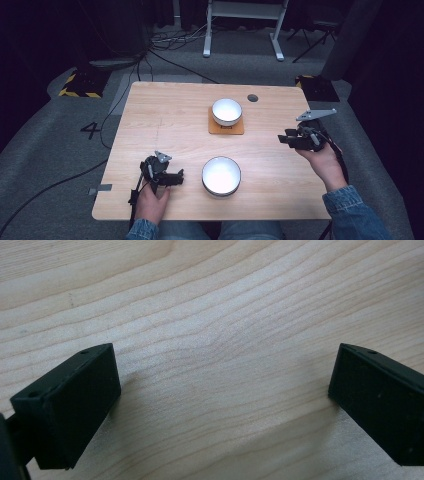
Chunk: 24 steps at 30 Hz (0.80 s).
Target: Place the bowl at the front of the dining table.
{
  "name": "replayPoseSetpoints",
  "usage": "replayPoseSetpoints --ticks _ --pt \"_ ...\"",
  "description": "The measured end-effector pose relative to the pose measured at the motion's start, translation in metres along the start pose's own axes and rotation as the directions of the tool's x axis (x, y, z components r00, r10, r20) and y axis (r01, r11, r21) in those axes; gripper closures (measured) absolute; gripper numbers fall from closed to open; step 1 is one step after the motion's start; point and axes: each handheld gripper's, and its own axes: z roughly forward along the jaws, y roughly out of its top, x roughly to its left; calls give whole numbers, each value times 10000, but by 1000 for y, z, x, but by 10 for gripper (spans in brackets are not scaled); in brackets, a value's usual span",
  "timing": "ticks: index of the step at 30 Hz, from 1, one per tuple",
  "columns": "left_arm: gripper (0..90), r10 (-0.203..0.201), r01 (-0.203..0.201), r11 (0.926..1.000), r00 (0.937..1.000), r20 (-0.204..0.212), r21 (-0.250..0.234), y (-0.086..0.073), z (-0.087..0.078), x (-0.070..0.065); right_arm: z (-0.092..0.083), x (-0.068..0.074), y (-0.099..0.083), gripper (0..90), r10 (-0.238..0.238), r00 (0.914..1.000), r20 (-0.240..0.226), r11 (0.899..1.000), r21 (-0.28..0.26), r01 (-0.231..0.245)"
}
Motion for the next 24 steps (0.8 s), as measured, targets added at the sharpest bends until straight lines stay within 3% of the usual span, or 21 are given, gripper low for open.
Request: replayPoseSetpoints --ticks 5,7,9,11,18,24 --pt "4 -4 4 10000 10000 26 -11 0 0 0 4 -3 -16 579 228 9997 -77 9997 95 -227" --pt "4 4 -4 10000 10000 38 -24 0 0 0 7 -3 -22 533 257 9997 -43 9994 234 -256" --pt "4 12 -12 10000 10000 30 -13 0 0 0 13 0 -30 524 -102 9998 178 9980 632 90" --pt "4 9 -8 10000 10000 32 -18 0 0 0 18 1 -37 523 -158 9995 261 9967 800 137" --pt "4 0 0 10000 10000 32 21 0 0 0 34 -1 -63 502 429 9990 -128 9942 994 -414" --pt "4 18 -18 10000 10000 -14 -15 0 0 0 46 -1 -80 485 576 9978 -340 9925 1101 -535"
